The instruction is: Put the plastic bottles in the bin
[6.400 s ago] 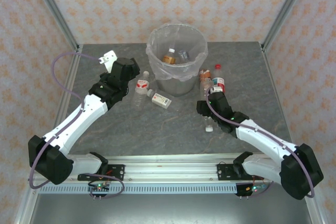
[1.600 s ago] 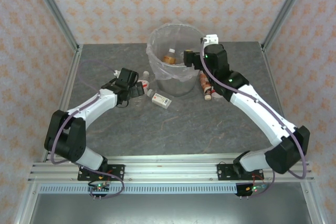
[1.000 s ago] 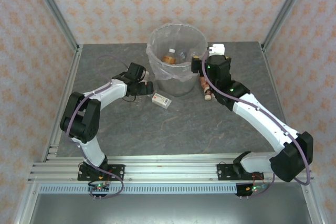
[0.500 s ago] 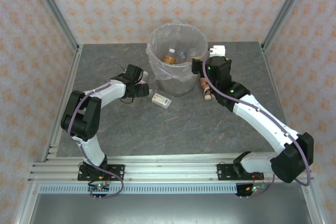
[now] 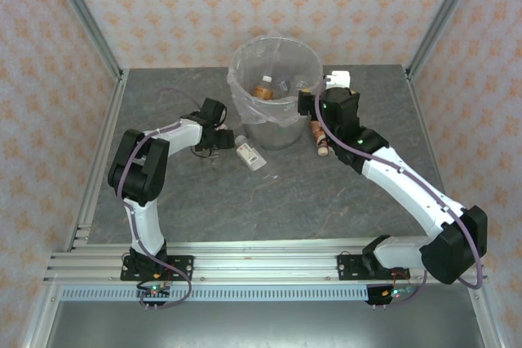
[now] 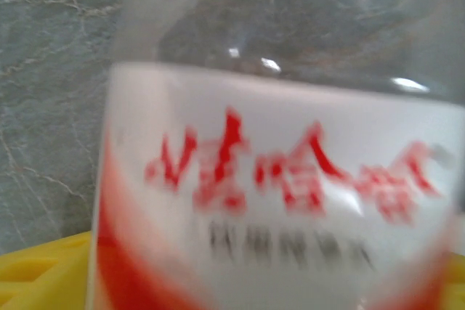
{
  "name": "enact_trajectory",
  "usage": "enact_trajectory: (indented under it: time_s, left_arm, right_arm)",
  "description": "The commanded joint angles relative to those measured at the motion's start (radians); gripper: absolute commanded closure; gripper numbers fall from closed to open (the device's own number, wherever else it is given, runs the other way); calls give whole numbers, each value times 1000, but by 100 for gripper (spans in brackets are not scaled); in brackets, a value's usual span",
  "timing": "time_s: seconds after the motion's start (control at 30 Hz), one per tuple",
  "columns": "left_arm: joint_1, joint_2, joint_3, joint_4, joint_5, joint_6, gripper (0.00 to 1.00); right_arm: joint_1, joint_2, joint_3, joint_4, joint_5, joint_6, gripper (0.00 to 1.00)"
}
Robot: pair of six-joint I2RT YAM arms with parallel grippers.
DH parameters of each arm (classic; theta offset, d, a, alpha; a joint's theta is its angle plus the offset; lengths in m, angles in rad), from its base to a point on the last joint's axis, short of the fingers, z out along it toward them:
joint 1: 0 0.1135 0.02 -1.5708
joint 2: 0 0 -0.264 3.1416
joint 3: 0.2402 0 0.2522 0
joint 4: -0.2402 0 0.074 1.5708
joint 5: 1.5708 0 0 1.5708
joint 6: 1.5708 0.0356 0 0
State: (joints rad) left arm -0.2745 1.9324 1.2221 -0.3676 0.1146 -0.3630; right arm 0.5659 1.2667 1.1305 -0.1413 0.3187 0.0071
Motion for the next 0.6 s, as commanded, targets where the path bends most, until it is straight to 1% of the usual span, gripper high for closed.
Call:
enact_trajectory:
  time_s: [0.0, 0.1, 0.27, 0.33, 0.57]
  left_arm:
    - [1, 19, 12, 10, 21, 10, 24]
    - [3, 5, -1, 10, -10, 20, 27]
    - [22, -16, -32, 15, -2, 21, 32]
    - [22, -57, -39, 15, -4, 19, 33]
    - [22, -68, -37, 21, -7, 5, 42]
  right_arm:
    - [-4, -11, -19, 3, 22, 13, 1]
    - [-6, -3, -14, 0, 21, 13, 1]
    - [-5, -3, -14, 0, 19, 13, 1]
    - [-6, -4, -17, 1, 21, 13, 1]
    - [-6, -10, -23, -4, 23, 16, 1]
